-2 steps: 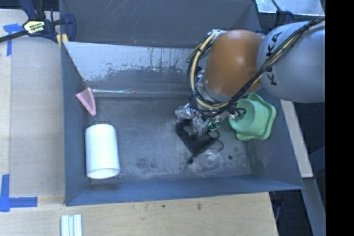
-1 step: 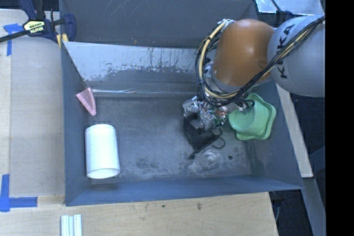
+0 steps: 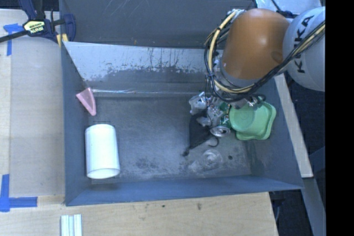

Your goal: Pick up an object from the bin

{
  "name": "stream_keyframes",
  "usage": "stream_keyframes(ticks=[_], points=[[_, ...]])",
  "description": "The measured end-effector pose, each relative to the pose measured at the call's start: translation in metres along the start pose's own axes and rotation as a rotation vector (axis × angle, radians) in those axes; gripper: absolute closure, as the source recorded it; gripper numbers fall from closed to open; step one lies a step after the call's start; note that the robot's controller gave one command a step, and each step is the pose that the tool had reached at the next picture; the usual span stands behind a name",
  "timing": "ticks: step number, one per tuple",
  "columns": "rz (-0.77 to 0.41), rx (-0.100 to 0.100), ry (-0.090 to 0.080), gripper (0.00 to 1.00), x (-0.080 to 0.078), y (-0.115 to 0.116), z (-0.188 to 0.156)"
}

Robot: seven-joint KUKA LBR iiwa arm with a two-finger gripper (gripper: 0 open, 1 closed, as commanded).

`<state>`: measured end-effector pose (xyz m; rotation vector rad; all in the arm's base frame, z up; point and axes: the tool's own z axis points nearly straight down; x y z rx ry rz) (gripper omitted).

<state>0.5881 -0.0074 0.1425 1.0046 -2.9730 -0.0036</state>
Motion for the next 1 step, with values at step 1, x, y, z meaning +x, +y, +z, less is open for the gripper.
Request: stream_keyframes(ticks=[1], points=[[-0.018, 0.011, -0.014, 1.0, -0.0108, -0.0194, -0.0286]])
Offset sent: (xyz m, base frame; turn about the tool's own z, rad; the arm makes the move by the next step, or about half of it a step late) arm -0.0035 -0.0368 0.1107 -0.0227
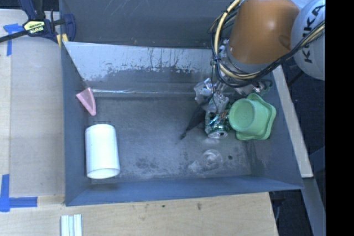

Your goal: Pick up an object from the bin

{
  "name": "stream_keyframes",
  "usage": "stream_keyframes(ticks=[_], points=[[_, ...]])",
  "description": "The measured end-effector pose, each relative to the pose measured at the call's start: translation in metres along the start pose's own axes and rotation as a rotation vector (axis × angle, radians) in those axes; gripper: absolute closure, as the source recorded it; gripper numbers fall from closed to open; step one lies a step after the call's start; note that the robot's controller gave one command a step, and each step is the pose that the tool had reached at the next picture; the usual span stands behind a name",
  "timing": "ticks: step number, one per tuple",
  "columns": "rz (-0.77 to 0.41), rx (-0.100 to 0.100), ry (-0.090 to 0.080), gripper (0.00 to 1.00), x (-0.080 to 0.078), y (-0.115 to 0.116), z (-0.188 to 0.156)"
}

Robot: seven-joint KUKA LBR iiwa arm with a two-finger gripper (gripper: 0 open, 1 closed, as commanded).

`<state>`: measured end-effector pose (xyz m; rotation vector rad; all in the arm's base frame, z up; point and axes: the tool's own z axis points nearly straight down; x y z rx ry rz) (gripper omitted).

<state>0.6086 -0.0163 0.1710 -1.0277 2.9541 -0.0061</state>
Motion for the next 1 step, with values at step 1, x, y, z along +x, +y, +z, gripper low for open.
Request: stream_keyframes(ticks=[1], points=[[-0.002, -0.013, 0.015, 1.0, 0.0207, -0.0036, -0.0366]])
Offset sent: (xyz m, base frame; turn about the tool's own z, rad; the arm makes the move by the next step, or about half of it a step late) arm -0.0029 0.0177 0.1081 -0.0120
